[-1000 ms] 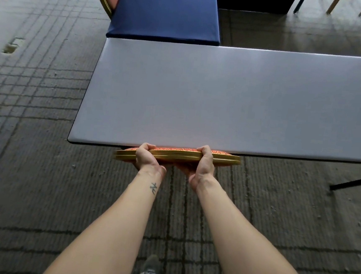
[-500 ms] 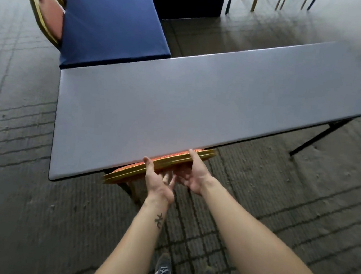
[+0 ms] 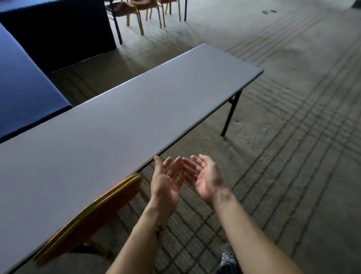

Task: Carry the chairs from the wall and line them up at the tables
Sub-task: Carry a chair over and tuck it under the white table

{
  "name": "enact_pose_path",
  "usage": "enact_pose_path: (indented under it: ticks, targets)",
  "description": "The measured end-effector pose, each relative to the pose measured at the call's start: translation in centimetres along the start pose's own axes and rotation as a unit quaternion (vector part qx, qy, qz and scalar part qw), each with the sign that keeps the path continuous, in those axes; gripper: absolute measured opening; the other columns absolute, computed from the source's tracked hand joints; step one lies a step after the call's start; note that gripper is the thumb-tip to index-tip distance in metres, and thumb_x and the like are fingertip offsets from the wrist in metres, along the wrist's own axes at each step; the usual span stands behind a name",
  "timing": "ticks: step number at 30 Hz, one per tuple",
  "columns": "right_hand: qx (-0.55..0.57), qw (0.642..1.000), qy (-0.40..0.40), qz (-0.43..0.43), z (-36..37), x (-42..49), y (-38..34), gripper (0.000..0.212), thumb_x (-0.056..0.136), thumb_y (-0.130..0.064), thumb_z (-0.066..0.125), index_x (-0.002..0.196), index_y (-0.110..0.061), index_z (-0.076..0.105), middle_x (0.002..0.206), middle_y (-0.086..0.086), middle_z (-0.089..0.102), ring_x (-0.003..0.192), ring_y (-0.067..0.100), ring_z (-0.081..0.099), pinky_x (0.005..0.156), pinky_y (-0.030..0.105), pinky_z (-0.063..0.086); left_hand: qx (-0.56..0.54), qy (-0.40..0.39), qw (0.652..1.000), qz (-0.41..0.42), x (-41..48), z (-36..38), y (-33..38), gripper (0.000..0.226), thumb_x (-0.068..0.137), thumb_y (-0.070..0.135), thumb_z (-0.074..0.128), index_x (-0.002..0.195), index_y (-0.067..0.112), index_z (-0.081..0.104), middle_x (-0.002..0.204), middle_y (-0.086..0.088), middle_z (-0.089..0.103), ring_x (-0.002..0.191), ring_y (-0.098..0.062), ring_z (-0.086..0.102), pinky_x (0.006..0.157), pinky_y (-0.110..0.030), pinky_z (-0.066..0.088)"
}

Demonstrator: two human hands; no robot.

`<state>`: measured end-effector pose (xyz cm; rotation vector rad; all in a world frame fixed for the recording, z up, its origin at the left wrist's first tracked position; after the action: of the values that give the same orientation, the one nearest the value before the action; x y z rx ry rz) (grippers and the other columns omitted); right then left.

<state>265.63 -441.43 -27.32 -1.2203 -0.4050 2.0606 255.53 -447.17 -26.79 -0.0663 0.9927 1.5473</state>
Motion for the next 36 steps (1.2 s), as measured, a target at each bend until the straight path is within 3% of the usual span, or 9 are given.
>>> enact_pose_path:
  ticks: [4,8,11,16,23,29,36]
  targets:
    - [0.068,0.995,0.0,-0.075,-6.6,0.4,-9.8,0.026,0.105,-0.03,0.042,0.114,-0.013,0.058,0.113,0.012,0.073,0.095,0.023,0.071,0.086,0.035,0.055,0.059,-0.078,0.995,-0.016,2.6,9.1,-5.1,0.061,0.104,0.057,0.038,0.14,0.01,0.051,0.128,-0.012,0.07,0.124,-0.027,0.064,0.105,-0.042,0.047]
    - [0.095,0.986,-0.001,-0.138,-14.4,0.0,-18.3,0.031,0.105,-0.029,0.041,0.123,-0.01,0.057,0.125,0.016,0.071,0.117,0.029,0.067,0.106,0.042,0.048,0.088,-0.13,0.986,-0.049,5.2,18.5,-11.7,0.061,0.104,0.058,0.038,0.139,0.01,0.052,0.129,-0.012,0.07,0.123,-0.028,0.064,0.109,-0.044,0.045]
    - [0.114,0.977,0.014,-0.181,-20.5,0.0,-24.9,0.032,0.105,-0.027,0.041,0.126,-0.009,0.057,0.126,0.017,0.07,0.124,0.028,0.064,0.112,0.043,0.044,0.101,-0.159,0.979,-0.078,6.8,26.1,-16.8,0.062,0.103,0.057,0.039,0.14,0.009,0.051,0.13,-0.014,0.069,0.125,-0.031,0.063,0.113,-0.048,0.042]
    - [0.158,0.963,0.027,-0.218,-27.1,1.5,-35.1,0.033,0.105,-0.027,0.039,0.126,-0.009,0.057,0.128,0.019,0.069,0.126,0.03,0.062,0.113,0.044,0.041,0.115,-0.196,0.968,-0.108,10.6,36.9,-22.2,0.065,0.102,0.056,0.04,0.142,0.006,0.052,0.132,-0.016,0.067,0.128,-0.034,0.061,0.116,-0.051,0.038]
    - [0.211,0.954,0.019,-0.214,-31.2,8.7,-44.9,0.034,0.104,-0.024,0.039,0.128,-0.007,0.056,0.13,0.021,0.067,0.126,0.032,0.062,0.109,0.044,0.044,0.138,-0.214,0.957,-0.136,20.1,46.0,-25.1,0.065,0.103,0.056,0.038,0.144,0.007,0.051,0.138,-0.017,0.064,0.132,-0.034,0.058,0.116,-0.05,0.037]
    - [0.191,0.95,0.067,-0.237,-32.0,17.7,-56.3,0.03,0.102,-0.023,0.041,0.121,-0.01,0.059,0.125,0.019,0.07,0.114,0.029,0.068,0.103,0.041,0.047,0.137,-0.252,0.948,-0.141,33.3,56.2,-25.2,0.064,0.104,0.057,0.035,0.143,0.009,0.052,0.138,-0.014,0.064,0.131,-0.031,0.059,0.115,-0.049,0.038]
    - [0.221,0.924,0.063,-0.306,-31.8,24.5,-71.8,0.034,0.103,-0.023,0.04,0.128,-0.007,0.055,0.131,0.022,0.066,0.123,0.033,0.064,0.106,0.043,0.046,0.151,-0.329,0.914,-0.18,43.4,72.0,-25.2,0.065,0.105,0.056,0.035,0.146,0.008,0.049,0.139,-0.015,0.063,0.131,-0.031,0.059,0.115,-0.049,0.039]
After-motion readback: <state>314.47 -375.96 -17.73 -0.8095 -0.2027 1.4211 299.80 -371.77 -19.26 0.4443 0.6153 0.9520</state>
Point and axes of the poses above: each hand's wrist, its own x-axis towards the middle knuckle, its own z-axis out of the palm, y = z × x, the point moved 4 cm from there along x, towards the middle knuckle
